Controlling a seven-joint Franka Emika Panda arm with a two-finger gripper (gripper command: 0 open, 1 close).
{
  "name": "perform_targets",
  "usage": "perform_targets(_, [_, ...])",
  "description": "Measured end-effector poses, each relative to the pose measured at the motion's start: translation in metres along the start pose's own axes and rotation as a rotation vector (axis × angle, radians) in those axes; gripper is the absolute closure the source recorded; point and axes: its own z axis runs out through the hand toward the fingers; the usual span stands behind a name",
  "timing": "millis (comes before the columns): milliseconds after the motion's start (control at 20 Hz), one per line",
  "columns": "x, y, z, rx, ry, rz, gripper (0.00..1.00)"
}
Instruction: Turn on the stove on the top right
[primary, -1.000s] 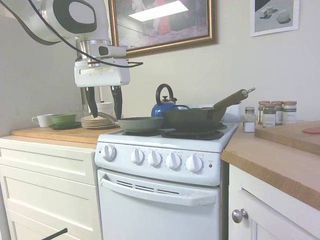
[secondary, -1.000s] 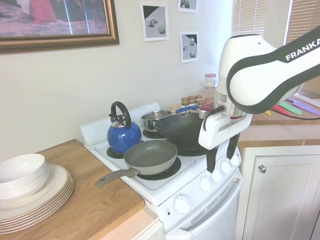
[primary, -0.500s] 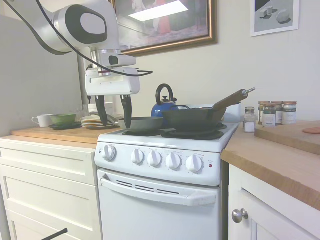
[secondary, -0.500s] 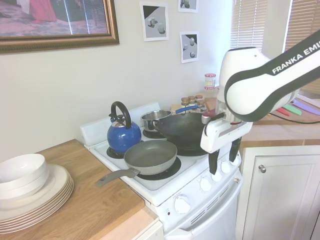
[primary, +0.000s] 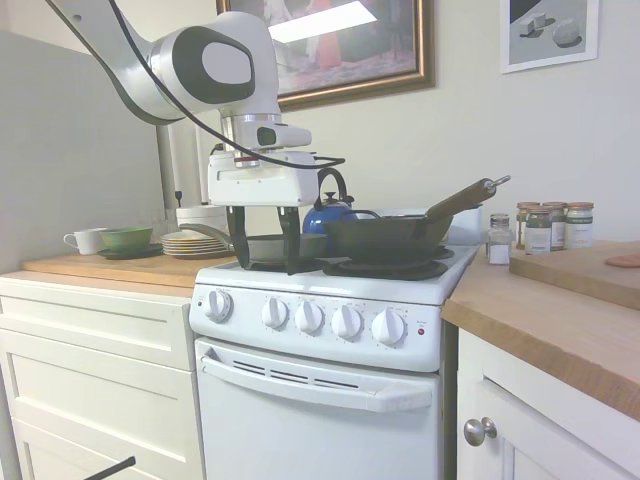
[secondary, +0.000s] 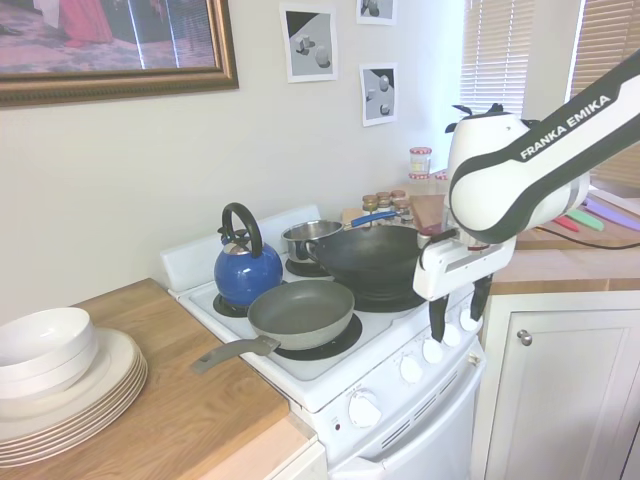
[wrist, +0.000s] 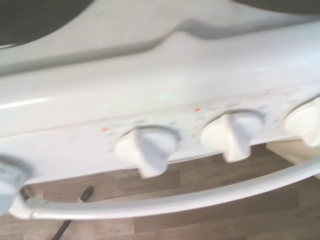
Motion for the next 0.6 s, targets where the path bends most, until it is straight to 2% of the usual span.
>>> perform_targets(50, [0.004, 0.000, 0.002, -0.003, -0.003, 0.001, 0.00])
perform_targets(100, [0.007, -0.001, 0.005, -0.006, -0.007, 0.003, 1.00])
perform_targets(600, [0.027, -0.008, 0.023, -0.032, -0.005, 0.012, 1.00])
